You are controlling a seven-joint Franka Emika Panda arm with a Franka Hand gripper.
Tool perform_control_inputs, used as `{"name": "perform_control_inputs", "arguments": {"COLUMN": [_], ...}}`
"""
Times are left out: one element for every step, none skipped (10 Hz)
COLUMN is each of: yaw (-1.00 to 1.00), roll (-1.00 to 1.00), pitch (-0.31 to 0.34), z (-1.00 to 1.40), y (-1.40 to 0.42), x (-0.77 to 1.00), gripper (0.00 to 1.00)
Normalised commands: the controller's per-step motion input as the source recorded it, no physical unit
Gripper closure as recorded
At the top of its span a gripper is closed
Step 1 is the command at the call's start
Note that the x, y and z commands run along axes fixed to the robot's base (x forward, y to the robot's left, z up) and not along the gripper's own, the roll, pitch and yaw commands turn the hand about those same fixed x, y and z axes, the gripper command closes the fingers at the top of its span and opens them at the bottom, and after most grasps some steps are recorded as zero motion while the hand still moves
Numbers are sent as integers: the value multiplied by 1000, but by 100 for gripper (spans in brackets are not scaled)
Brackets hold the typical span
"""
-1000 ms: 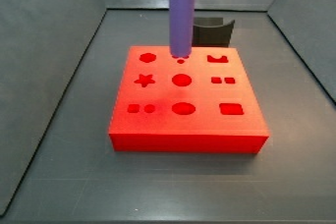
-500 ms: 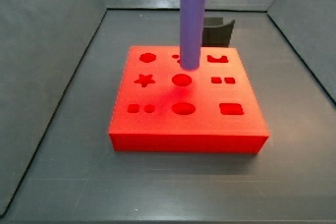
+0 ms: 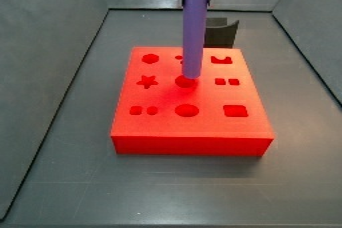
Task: Insert the round object.
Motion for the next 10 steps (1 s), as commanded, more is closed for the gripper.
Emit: {"name": "perform_control_inputs", "arguments": {"yaw": [-106, -157, -157, -197, -200, -157, -17, 0, 0, 0], "roll": [-194, -197, -143, -153, -134, -106, -29, -1, 0, 0], "pitch": [-106, -116, -63, -33, -10, -13, -24, -3, -3, 0], "z": [-217, -169, -106, 0, 26, 0, -66, -166, -249, -286], "y": [0, 0, 0, 0, 0, 0, 17, 37, 34, 29], "x": [-31, -66, -114, -203, -266, -131, 0, 103, 151, 197], "gripper": [100, 100, 100, 100, 100, 100, 100, 100, 100, 100]}}
